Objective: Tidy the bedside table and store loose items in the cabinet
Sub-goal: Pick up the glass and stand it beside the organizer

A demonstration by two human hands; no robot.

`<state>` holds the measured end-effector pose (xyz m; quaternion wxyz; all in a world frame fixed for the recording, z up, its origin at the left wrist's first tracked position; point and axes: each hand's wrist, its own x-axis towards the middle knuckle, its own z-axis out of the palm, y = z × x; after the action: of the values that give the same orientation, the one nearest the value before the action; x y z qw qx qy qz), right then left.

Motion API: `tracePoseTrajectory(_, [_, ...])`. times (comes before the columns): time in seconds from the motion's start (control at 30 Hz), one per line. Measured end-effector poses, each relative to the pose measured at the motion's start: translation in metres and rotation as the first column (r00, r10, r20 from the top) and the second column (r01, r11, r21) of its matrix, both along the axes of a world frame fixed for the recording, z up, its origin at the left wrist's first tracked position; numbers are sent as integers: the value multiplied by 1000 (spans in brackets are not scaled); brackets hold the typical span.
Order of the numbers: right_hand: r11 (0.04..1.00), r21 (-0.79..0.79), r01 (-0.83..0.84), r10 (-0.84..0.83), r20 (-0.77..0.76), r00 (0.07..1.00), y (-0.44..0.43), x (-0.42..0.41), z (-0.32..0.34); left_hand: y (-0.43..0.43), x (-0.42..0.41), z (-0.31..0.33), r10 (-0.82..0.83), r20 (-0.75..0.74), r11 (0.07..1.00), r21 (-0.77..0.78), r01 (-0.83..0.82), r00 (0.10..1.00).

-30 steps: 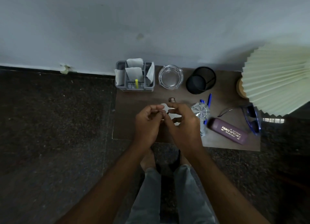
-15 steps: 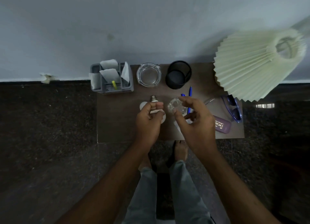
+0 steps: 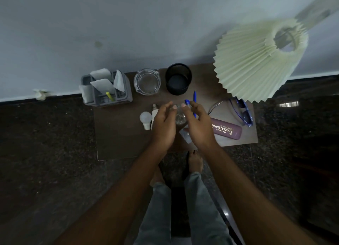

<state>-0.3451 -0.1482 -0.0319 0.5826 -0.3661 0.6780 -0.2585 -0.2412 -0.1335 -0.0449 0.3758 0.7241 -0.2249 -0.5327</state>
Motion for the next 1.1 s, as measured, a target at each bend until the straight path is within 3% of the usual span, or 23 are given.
tracePoseTrajectory(0.3, [984, 147, -98, 103, -29, 994, -15, 11, -11, -13, -5, 2, -14, 11, 999, 40, 13, 1000])
tracePoseTrajectory(0.7, [960, 239, 147, -156, 20, 988, -26, 16, -1, -9, -15, 9, 116, -45, 991, 66, -113, 992])
tracePoseTrajectory(0.87, [982, 133, 131, -132, -5, 991, -18, 0, 11, 0, -17, 23, 209, -106, 978, 20, -208, 972])
tracePoseTrajectory(0.97, [996, 32, 89, -91, 62, 994, -8, -6, 17, -4, -14, 31, 301, -207, 946, 186, -264, 931])
tracePoseTrajectory(1.03, [998, -40, 42, -37, 128, 991, -1, -10, 20, -7, -6, 34, 310, -307, 923, 324, -208, 900])
tracePoseTrajectory(1.1, [996, -86, -8, 22, 167, 986, 5, -12, 21, -8, 3, 34, 278, -397, 927, 350, -136, 874])
